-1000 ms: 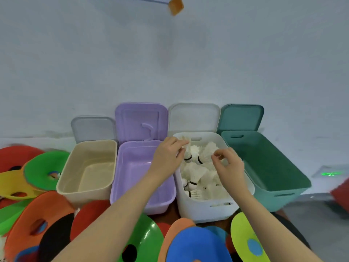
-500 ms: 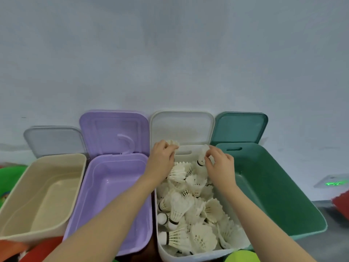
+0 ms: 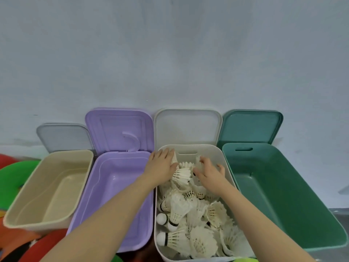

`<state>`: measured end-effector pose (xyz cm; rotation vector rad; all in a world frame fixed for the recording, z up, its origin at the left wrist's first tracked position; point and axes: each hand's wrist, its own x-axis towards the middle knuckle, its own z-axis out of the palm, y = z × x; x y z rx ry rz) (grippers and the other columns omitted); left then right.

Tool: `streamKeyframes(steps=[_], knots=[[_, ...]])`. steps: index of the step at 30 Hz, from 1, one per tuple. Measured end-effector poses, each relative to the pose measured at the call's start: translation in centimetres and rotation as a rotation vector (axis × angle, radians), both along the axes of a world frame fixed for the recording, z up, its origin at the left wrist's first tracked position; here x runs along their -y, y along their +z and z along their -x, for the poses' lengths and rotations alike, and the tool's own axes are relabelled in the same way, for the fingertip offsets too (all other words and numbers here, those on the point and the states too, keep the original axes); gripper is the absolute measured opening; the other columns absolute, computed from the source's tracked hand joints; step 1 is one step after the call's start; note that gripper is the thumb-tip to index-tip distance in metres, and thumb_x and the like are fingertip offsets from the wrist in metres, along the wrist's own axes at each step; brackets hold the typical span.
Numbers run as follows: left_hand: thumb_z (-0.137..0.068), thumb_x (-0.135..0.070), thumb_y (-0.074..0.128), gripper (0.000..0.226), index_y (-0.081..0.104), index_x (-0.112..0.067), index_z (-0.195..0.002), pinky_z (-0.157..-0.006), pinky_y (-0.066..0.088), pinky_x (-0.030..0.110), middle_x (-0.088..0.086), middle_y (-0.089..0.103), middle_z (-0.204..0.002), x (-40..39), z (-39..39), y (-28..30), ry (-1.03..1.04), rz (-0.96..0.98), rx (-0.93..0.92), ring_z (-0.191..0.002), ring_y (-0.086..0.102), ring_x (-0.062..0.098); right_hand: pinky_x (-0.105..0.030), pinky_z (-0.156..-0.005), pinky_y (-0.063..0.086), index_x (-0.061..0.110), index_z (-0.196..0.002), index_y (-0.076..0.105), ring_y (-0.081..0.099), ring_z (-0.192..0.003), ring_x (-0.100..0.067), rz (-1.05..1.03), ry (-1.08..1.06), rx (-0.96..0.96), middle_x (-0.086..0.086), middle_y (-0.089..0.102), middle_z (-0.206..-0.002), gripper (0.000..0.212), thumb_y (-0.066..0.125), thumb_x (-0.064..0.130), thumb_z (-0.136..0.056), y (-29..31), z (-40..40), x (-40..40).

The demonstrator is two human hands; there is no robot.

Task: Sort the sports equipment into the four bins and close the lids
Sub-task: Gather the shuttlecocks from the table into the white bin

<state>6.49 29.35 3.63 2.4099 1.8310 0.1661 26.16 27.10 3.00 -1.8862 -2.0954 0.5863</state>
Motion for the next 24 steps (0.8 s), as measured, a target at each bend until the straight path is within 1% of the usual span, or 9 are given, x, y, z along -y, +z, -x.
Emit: streamKeyframes(steps=[2, 4, 7, 9, 11, 15, 19, 22, 24], knots=[[-0.099, -0.039, 0.030, 0.061, 0.006, -0.016, -0.150, -0.113, 0.009, 0.037, 0.003, 0.011, -0.156, 0.7, 0.2, 0.8, 0.007, -0.020, 0.044, -0.142, 0.014, 0.020, -0.039, -0.111, 0.008, 0.017, -0.142, 0.020, 0.033, -0.132, -0.020, -0.050, -0.002, 0.058, -0.002, 0.039, -0.142, 0.054, 0.032, 0.045, -0.097, 0.3, -0.1, 0.4], [-0.099, -0.038, 0.032, 0.059, 0.009, -0.018, -0.149, -0.112, 0.012, 0.035, 0.004, 0.014, -0.156, 1.5, 0.4, 1.7, 0.010, -0.080, 0.082, -0.141, 0.017, 0.020, -0.040, -0.111, 0.011, 0.017, -0.145, 0.017, 0.027, -0.135, -0.024, -0.144, -0.029, 0.090, -0.005, 0.032, -0.147, 0.059, 0.034, 0.046, -0.096, 0.9, -0.1, 1.0], [-0.099, -0.035, 0.035, 0.053, 0.021, -0.020, -0.147, -0.109, 0.015, 0.033, 0.005, 0.021, -0.154, 3.7, 0.9, 3.2, -0.003, -0.156, 0.086, -0.139, 0.023, 0.021, -0.038, -0.110, 0.012, 0.019, -0.144, 0.024, 0.024, -0.136, -0.024, -0.244, -0.004, 0.112, -0.003, 0.026, -0.150, 0.053, 0.037, 0.041, -0.097, 2.0, 0.1, 2.7], [-0.097, -0.036, 0.035, 0.051, 0.030, -0.018, -0.144, -0.108, 0.018, 0.033, 0.005, 0.028, -0.151, 5.6, 1.4, 4.0, -0.003, -0.199, 0.092, -0.136, 0.029, 0.022, -0.035, -0.108, 0.014, 0.020, -0.139, 0.033, 0.028, -0.134, -0.022, -0.290, 0.047, 0.097, -0.001, 0.031, -0.147, 0.046, 0.039, 0.036, -0.097, 2.4, 0.4, 4.0], [-0.093, -0.041, 0.029, 0.055, 0.038, -0.016, -0.141, -0.107, 0.021, 0.035, 0.006, 0.036, -0.147, 7.6, 2.0, 4.6, 0.030, -0.220, 0.119, -0.132, 0.036, 0.024, -0.034, -0.106, 0.017, 0.022, -0.134, 0.040, 0.031, -0.130, -0.020, -0.316, 0.103, 0.059, 0.001, 0.037, -0.142, 0.039, 0.041, 0.032, -0.096, 2.8, 0.9, 5.2], [-0.093, -0.038, 0.027, 0.054, 0.036, -0.017, -0.142, -0.107, 0.020, 0.032, 0.002, 0.035, -0.148, 11.0, 4.2, 5.0, 0.097, -0.195, 0.070, -0.135, 0.033, 0.020, -0.034, -0.101, 0.022, 0.021, -0.130, 0.046, 0.038, -0.122, -0.020, -0.333, 0.189, -0.008, 0.003, 0.045, -0.132, 0.035, 0.044, 0.028, -0.095, 2.9, 2.8, 7.0], [-0.085, -0.041, 0.025, 0.062, 0.042, -0.015, -0.138, -0.105, 0.025, 0.036, 0.004, 0.043, -0.143, 14.2, 7.8, 5.1, 0.180, -0.194, 0.068, -0.131, 0.039, 0.023, -0.033, -0.096, 0.024, 0.020, -0.126, 0.050, 0.043, -0.118, -0.023, -0.365, 0.261, -0.100, 0.001, 0.050, -0.127, 0.032, 0.047, 0.023, -0.094, 3.0, 6.4, 8.4], [-0.081, -0.047, 0.018, 0.068, 0.050, -0.015, -0.133, -0.098, 0.032, 0.037, 0.003, 0.053, -0.134, 16.4, 11.4, 4.8, 0.227, -0.234, 0.067, -0.122, 0.049, 0.024, -0.037, -0.094, 0.030, 0.018, -0.123, 0.053, 0.048, -0.114, -0.024, -0.363, 0.324, -0.162, -0.001, 0.054, -0.123, 0.032, 0.050, 0.022, -0.092, 3.2, 10.3, 9.6], [-0.079, -0.047, 0.019, 0.068, 0.054, -0.013, -0.128, -0.094, 0.035, 0.038, 0.004, 0.058, -0.128, 17.8, 13.9, 4.8, 0.268, -0.246, 0.073, -0.116, 0.054, 0.025, -0.041, -0.094, 0.035, 0.015, -0.121, 0.055, 0.051, -0.112, -0.026, -0.352, 0.373, -0.178, -0.003, 0.057, -0.120, 0.033, 0.048, 0.025, -0.090, 3.3, 13.0, 10.3]])
